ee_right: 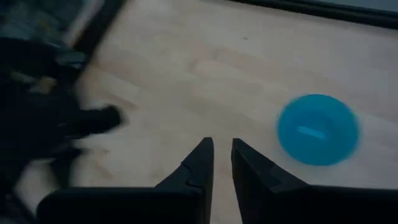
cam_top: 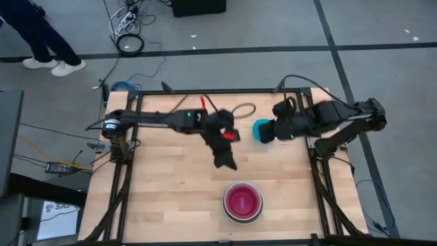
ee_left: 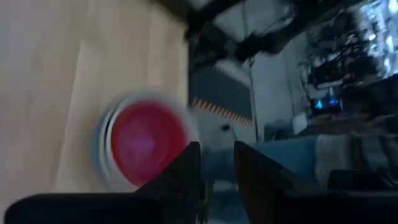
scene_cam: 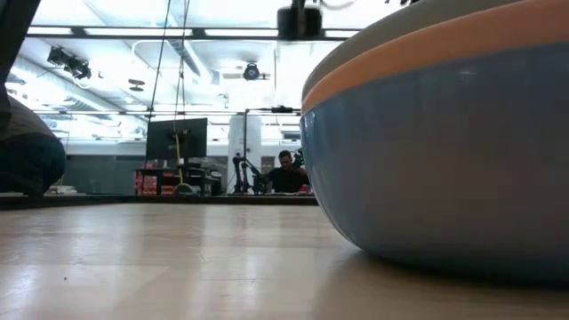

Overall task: Nest bowls inside each other
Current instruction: Stack the blue bowl on top of the violet bowl

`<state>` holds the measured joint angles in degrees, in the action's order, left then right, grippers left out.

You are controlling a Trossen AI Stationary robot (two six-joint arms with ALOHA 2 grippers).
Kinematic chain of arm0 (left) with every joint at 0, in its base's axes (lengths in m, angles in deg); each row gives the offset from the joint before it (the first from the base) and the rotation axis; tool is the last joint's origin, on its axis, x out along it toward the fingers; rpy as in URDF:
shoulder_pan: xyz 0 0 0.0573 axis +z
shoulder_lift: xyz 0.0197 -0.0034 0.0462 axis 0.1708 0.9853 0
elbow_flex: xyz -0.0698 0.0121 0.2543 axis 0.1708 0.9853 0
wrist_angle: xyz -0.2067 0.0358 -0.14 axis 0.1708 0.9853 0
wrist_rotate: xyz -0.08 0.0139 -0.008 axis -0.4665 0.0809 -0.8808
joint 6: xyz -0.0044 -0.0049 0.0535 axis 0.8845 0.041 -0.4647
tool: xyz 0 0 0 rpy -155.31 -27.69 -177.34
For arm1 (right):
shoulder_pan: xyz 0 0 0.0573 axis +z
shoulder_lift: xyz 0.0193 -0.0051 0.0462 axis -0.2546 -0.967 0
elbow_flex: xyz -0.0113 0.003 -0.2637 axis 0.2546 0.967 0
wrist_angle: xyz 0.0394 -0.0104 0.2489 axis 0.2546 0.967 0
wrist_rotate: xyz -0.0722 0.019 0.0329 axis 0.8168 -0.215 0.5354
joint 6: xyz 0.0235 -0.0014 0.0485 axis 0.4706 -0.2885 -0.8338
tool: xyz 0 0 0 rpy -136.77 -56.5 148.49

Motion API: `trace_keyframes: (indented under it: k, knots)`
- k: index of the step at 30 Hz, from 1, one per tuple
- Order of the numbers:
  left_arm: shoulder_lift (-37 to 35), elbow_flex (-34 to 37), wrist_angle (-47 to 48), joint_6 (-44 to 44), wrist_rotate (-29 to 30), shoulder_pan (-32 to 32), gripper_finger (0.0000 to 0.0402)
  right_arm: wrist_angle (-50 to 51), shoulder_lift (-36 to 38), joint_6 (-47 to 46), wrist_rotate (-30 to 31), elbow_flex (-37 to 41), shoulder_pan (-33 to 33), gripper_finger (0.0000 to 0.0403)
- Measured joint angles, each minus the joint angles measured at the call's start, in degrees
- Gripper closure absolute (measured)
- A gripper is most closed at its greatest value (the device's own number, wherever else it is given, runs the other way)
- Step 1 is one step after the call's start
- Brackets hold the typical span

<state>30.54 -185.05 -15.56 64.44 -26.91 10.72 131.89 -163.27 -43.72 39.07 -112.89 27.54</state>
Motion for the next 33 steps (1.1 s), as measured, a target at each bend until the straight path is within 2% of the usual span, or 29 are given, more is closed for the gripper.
trace_keyframes:
  k: [7,12,17,22,28,33]
  knots:
    - [-0.55,-15.08,2.69,-0.81,3.24,2.05,0.0296,0.93,-1.73,13.92,-13.53,-0.09,-15.82,0.0360]
    - [-0.53,-23.05,5.10,-1.34,7.21,3.71,0.0296,2.23,-9.03,25.53,-20.61,-0.08,-23.32,0.0360]
    - [-0.55,-30.17,12.54,-3.83,11.99,4.83,0.0296,1.94,-18.03,35.89,-20.76,-0.04,-26.57,0.0348]
    - [-0.53,-35.38,24.54,-7.91,18.32,5.04,0.0296,1.62,-25.19,42.21,-24.47,-0.02,-28.65,0.0311]
    - [-1.59,-35.04,35.66,-10.19,24.26,5.07,0.0296,2.45,-30.03,45.02,-26.42,-0.02,-29.07,0.0262]
    - [-2.15,-35.02,39.87,-11.60,27.80,5.05,0.0296,4.16,-32.68,46.02,-26.71,0.00,-29.09,0.0244]
